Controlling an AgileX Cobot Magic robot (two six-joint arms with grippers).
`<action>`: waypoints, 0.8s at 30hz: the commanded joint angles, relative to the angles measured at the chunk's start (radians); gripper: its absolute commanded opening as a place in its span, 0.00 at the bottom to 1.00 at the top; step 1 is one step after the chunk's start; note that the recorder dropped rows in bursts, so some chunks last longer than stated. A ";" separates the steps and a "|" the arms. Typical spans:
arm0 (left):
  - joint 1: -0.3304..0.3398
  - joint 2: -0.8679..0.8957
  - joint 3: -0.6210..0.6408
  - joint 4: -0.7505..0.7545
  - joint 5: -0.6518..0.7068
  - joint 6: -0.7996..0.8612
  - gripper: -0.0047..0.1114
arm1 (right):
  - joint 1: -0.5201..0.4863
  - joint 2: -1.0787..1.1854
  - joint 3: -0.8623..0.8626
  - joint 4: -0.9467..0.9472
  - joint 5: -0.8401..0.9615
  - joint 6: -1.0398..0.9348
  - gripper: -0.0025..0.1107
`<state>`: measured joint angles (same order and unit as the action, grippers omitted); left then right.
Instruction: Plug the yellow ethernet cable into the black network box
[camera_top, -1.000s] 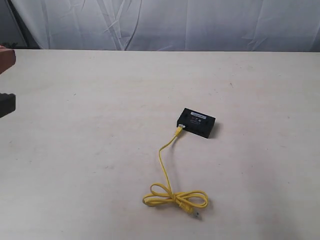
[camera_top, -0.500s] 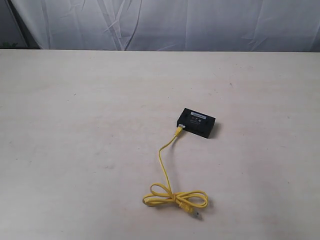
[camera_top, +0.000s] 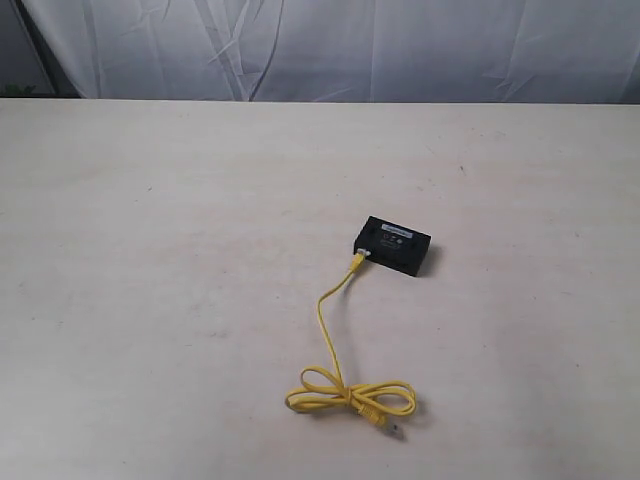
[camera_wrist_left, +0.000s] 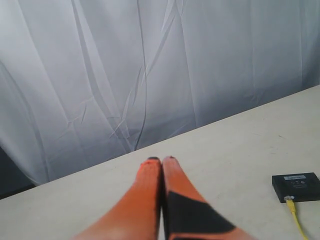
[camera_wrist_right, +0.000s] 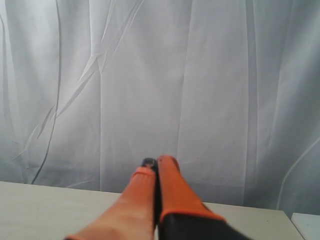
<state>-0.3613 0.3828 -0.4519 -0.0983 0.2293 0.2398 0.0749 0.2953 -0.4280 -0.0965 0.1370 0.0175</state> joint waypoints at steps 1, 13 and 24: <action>0.002 -0.008 0.003 0.006 0.003 -0.003 0.04 | -0.005 -0.003 0.005 -0.002 -0.004 0.001 0.01; 0.068 -0.075 0.041 0.107 0.023 -0.157 0.04 | -0.005 -0.003 0.005 -0.002 -0.004 0.001 0.01; 0.366 -0.318 0.320 0.013 0.003 -0.213 0.04 | -0.005 -0.003 0.005 -0.002 -0.004 0.001 0.01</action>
<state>-0.0275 0.0959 -0.1886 -0.0536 0.2529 0.0385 0.0749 0.2953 -0.4265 -0.0965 0.1378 0.0175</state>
